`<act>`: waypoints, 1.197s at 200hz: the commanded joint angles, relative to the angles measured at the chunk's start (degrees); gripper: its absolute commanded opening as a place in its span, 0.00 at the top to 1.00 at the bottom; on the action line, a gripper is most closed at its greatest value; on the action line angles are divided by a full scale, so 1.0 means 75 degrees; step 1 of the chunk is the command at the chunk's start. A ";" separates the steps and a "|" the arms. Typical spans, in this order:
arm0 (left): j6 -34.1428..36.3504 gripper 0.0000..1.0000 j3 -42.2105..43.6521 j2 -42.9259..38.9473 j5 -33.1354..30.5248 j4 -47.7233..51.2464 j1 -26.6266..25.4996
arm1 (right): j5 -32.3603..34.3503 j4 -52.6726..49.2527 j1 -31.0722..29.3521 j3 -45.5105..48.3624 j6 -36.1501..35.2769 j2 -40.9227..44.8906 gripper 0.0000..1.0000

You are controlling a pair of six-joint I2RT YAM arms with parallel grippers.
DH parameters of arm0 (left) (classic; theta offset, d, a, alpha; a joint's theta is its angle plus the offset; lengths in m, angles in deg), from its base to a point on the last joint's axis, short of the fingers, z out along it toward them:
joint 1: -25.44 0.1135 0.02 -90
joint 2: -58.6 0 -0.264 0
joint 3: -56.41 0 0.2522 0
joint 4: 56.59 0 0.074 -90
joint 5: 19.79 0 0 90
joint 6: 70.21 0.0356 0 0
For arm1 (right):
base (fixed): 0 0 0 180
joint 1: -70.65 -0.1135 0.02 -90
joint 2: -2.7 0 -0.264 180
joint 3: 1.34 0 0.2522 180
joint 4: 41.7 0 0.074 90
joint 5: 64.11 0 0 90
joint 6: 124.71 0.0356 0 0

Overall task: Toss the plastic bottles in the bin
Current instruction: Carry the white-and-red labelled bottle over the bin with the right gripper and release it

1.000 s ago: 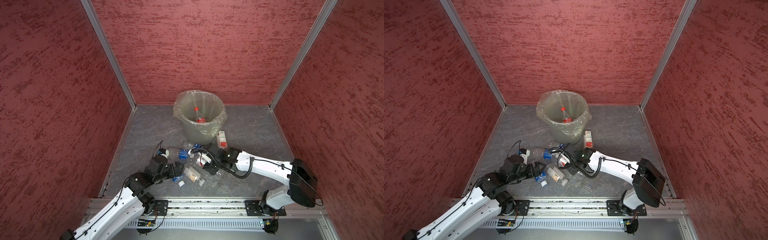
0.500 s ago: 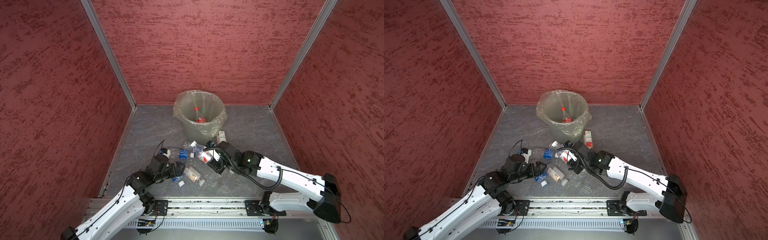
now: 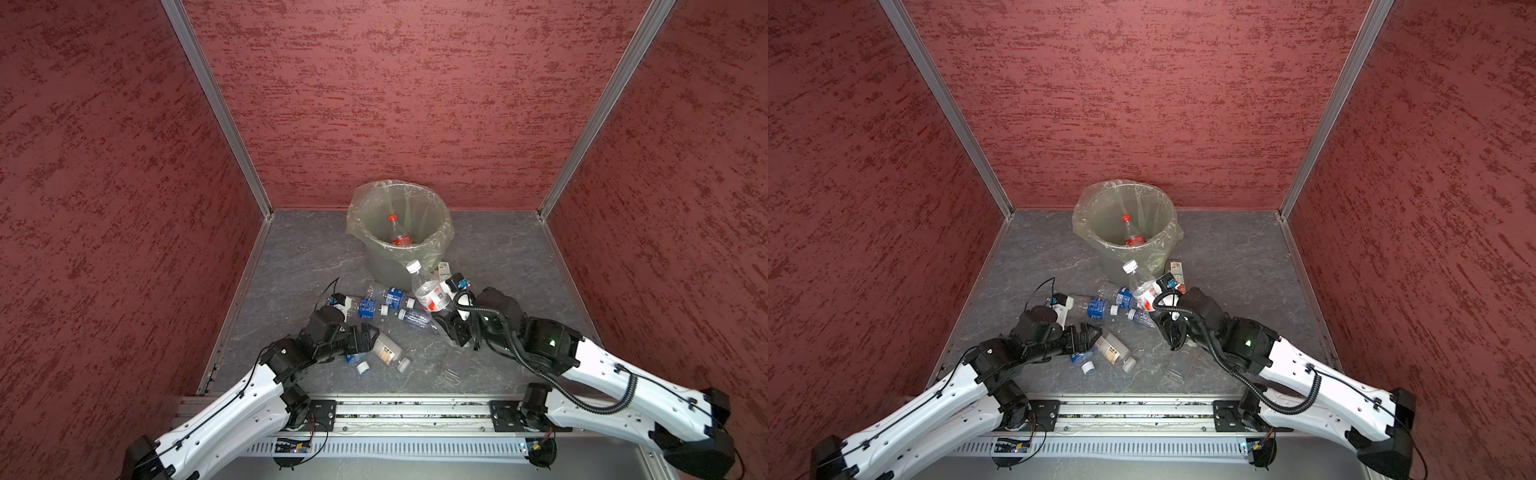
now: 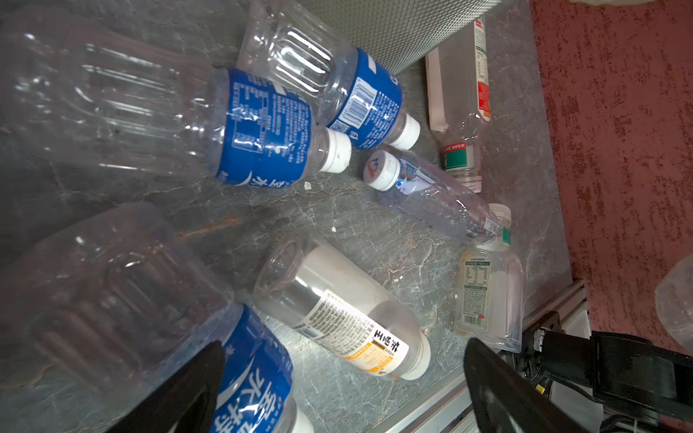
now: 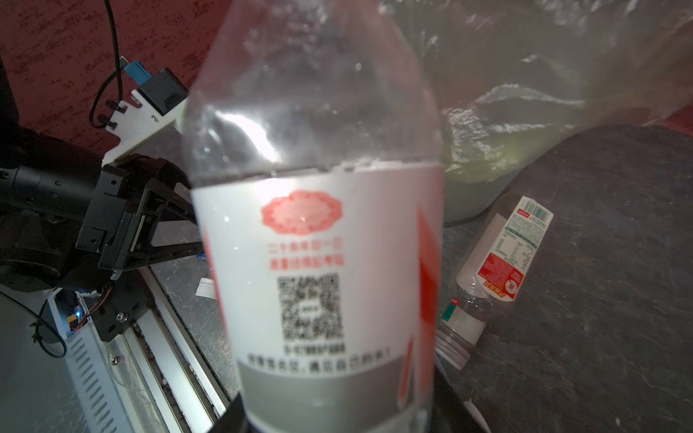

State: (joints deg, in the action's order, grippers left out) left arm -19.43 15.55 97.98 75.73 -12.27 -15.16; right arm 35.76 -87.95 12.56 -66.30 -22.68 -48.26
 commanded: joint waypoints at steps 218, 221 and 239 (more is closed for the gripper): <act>0.0469 0.00 -0.0447 -0.0060 -0.0371 -0.0662 -0.0946 | 0.1434 0.1073 0.1783 -0.5723 -0.1394 -0.3376 0.52; 0.0463 0.00 -0.0452 -0.0120 -0.0388 -0.0637 -0.0952 | 0.1227 0.1037 0.1974 -0.6008 -0.1325 -0.3625 0.51; 0.0403 0.00 -0.0408 -0.0482 -0.0525 -0.0379 -0.0973 | 0.0352 0.0699 0.2761 -0.7547 -0.1025 -0.5070 0.22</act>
State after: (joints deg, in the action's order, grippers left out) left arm -16.74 12.93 97.45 73.87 -17.32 -21.94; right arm 46.60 -79.60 26.35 -112.33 -30.64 -75.98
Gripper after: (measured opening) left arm 0.996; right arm 0.604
